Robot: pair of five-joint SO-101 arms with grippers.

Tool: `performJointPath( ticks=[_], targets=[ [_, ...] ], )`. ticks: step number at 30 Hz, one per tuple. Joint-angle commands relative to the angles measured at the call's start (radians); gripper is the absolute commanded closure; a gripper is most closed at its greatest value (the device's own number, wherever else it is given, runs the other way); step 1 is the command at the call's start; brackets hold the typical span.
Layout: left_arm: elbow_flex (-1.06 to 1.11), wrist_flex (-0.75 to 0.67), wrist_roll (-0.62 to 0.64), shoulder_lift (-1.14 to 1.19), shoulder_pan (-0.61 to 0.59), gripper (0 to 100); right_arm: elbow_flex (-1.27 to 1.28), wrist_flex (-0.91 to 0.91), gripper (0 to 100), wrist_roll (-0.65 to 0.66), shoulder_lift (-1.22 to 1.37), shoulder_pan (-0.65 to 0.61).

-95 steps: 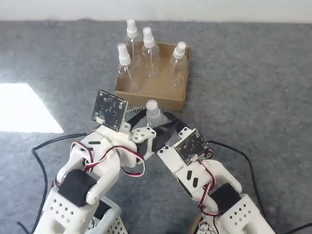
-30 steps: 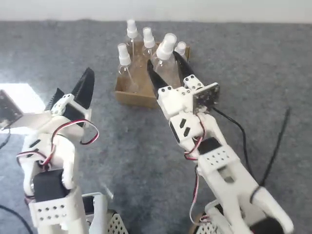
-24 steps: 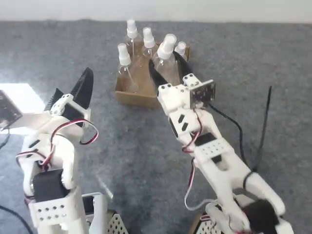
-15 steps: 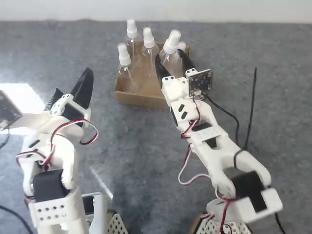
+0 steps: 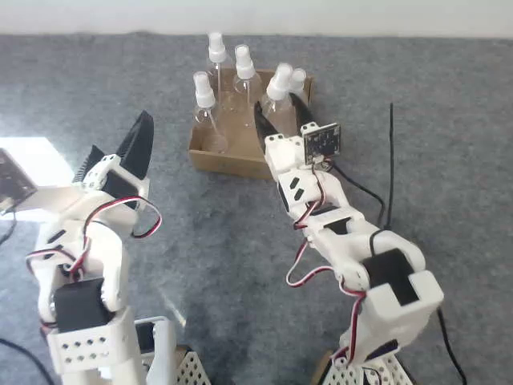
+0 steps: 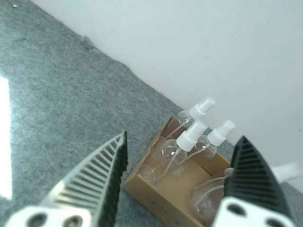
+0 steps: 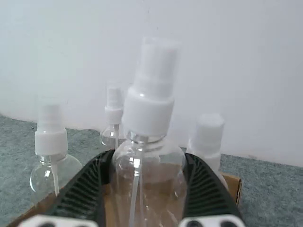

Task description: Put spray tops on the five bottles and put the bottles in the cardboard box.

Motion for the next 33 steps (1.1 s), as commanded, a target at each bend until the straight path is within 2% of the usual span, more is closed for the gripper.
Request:
performJointPath(
  ticks=[1,6,33],
  targets=[
    [-0.01,-0.025,0.012,-0.012,-0.002,67,-0.055,-0.082,98.6,-0.003,0.03,0.012],
    [-0.01,-0.025,0.012,-0.012,-0.002,67,-0.049,-0.136,98.6,-0.002,0.081,0.013],
    [-0.01,-0.025,0.011,-0.012,-0.002,67,0.06,-0.125,99.3,0.0,0.019,0.012]
  ],
)
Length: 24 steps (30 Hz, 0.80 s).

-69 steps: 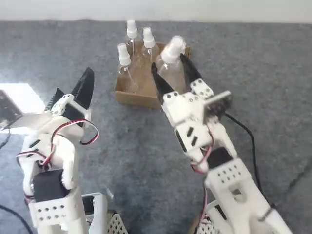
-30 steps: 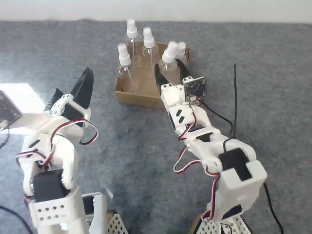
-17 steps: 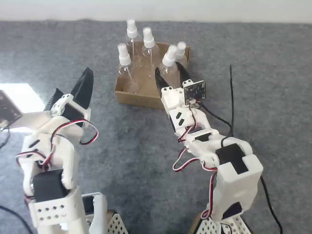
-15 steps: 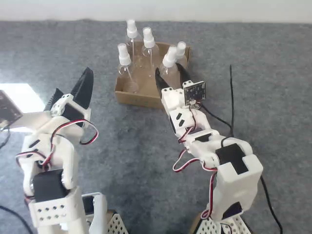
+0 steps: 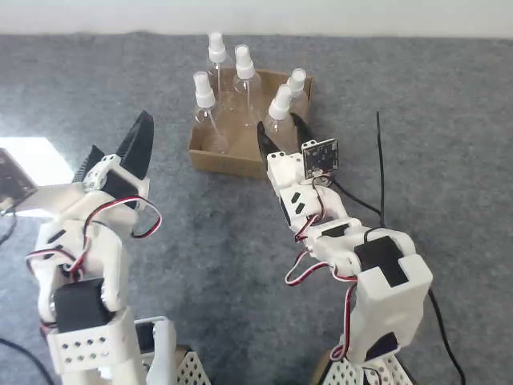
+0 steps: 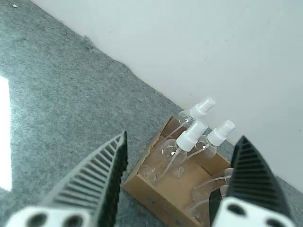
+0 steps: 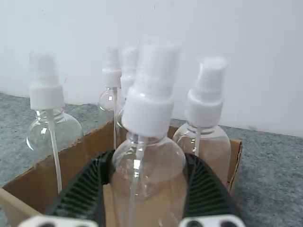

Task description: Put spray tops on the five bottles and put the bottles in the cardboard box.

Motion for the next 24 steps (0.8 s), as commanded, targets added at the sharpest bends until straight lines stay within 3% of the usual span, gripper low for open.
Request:
performJointPath(
  ticks=[1,6,24],
  targets=[
    [-0.01,-0.025,0.011,-0.012,-0.002,67,0.008,-0.021,99.3,0.002,-0.088,0.013],
    [-0.01,-0.025,0.011,-0.012,-0.002,67,0.035,-0.022,99.3,0.095,-0.087,0.01],
    [-0.01,-0.025,0.011,-0.012,-0.002,67,0.041,-0.025,99.3,0.095,-0.09,0.01]
  ],
)
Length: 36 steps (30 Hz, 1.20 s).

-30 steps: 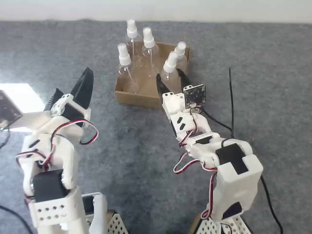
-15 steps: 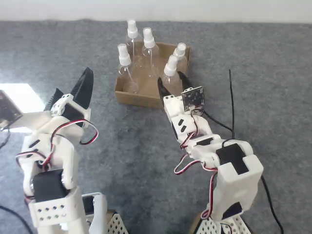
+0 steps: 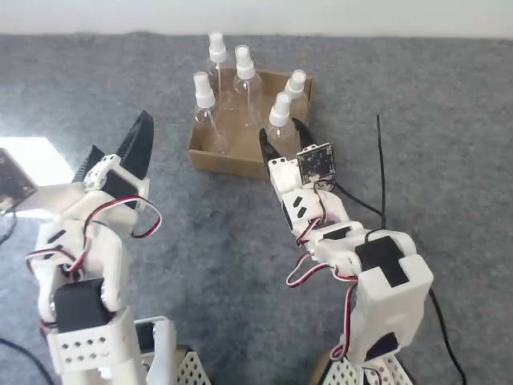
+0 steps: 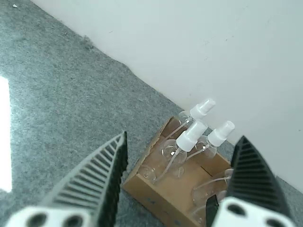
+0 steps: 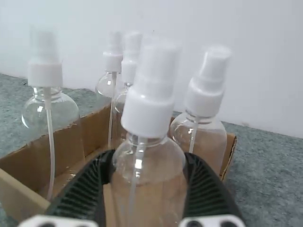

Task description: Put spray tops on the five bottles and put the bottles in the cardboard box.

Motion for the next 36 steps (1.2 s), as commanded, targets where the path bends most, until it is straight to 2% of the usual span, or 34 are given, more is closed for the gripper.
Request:
performJointPath(
  ticks=[1,18,24,36],
  targets=[
    [-0.01,-0.025,0.011,-0.012,-0.002,67,0.003,-0.022,99.3,0.012,-0.088,0.005],
    [-0.008,-0.025,0.011,-0.012,-0.002,67,0.046,-0.031,99.1,0.009,-0.094,0.007],
    [-0.008,-0.025,0.011,-0.012,-0.002,67,0.048,-0.022,86.2,0.011,-0.09,0.007],
    [-0.008,-0.025,0.011,-0.012,-0.002,67,0.068,-0.03,85.7,0.012,-0.097,0.007]
  ],
)
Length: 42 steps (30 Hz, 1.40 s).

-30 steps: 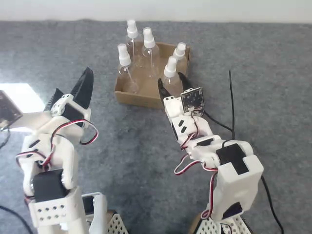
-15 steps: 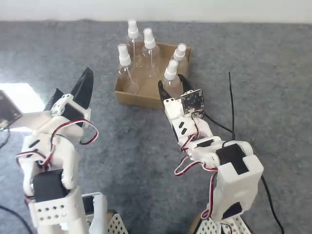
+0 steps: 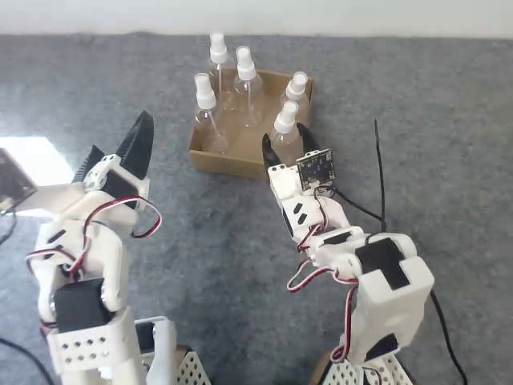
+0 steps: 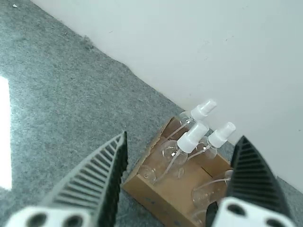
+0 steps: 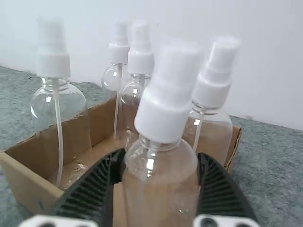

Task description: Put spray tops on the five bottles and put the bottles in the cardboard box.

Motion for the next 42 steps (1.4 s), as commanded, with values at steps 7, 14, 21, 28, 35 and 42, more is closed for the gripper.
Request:
performJointPath(
  ticks=[7,14,21,28,35,42],
  targets=[
    [-0.007,-0.025,0.011,-0.012,-0.002,67,0.009,-0.008,85.7,0.015,-0.085,0.013],
    [-0.007,-0.025,0.011,-0.012,-0.002,67,0.009,-0.004,84.9,0.017,-0.085,0.013],
    [-0.008,-0.025,0.011,-0.012,-0.002,67,0.011,0.033,78.7,0.017,-0.085,0.013],
    [-0.008,-0.025,0.011,-0.012,-0.002,67,0.011,0.039,78.5,0.018,-0.091,0.013],
    [-0.008,-0.025,0.011,-0.012,-0.002,67,0.012,0.225,71.1,0.011,-0.194,0.015],
    [-0.007,-0.025,0.011,-0.012,-0.002,67,0.011,0.383,68.1,-0.081,-0.298,0.028]
  ],
)
